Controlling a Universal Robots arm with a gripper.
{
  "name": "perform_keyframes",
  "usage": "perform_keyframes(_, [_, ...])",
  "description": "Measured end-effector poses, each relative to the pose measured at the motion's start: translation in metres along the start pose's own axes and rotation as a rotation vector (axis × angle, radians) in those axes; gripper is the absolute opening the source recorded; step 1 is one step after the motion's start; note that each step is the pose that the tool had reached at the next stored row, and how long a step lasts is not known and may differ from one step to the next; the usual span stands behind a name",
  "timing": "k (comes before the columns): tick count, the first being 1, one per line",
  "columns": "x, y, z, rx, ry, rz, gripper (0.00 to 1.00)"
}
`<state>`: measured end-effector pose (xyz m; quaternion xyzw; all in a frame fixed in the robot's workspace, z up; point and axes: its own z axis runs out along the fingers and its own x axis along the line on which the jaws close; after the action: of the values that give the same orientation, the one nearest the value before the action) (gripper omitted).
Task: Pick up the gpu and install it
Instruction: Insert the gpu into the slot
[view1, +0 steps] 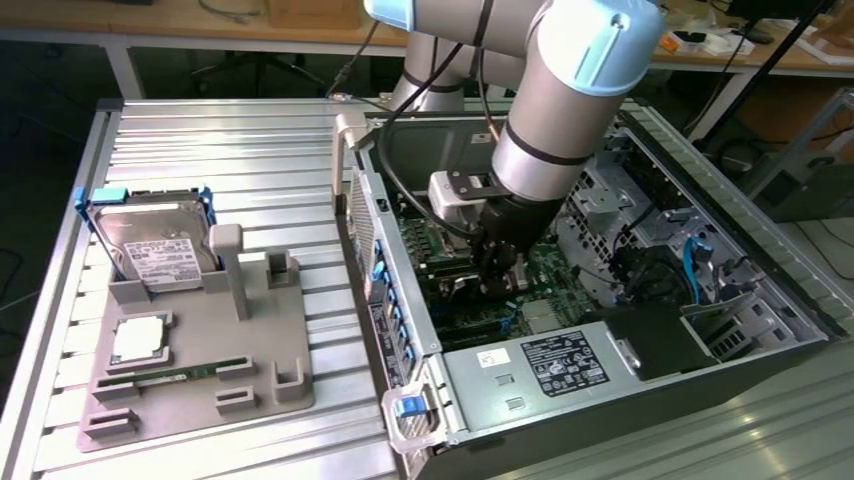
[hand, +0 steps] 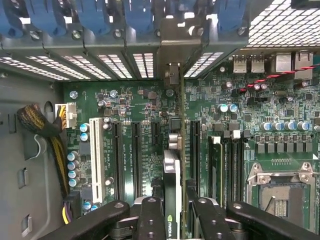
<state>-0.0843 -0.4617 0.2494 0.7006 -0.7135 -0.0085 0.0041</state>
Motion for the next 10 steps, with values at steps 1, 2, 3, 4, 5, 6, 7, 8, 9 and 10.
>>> perform_keyframes(1, [0.0, 0.0, 0.0, 0.0, 0.0, 0.0, 0.27])
perform_keyframes(2, [0.0, 0.0, 0.0, 0.0, 0.0, 0.0, 0.27])
perform_keyframes(3, [0.0, 0.0, 0.0001, 0.0, -0.0001, 0.0, 0.27])
perform_keyframes(4, [0.0, -0.0003, 0.0001, -0.0004, 0.0, 0.0, 0.27])
perform_keyframes(5, [0.0, -0.002, 0.0002, -0.0026, -0.0004, 0.0, 0.27])
perform_keyframes(6, [-0.0001, -0.0024, 0.0001, -0.0034, -0.0001, 0.0, 0.27])
perform_keyframes(7, [-0.0001, -0.0024, 0.0004, -0.0035, 0.0002, 0.0, 0.27])
perform_keyframes(8, [-0.0001, -0.0025, 0.0018, -0.0033, -0.0003, 0.0, 0.27])
perform_keyframes(9, [0.0, -0.0025, 0.0031, -0.0036, 0.0003, 0.0, 0.27])
perform_keyframes(10, [0.0, -0.0025, 0.0039, -0.0036, 0.0002, 0.0, 0.27])
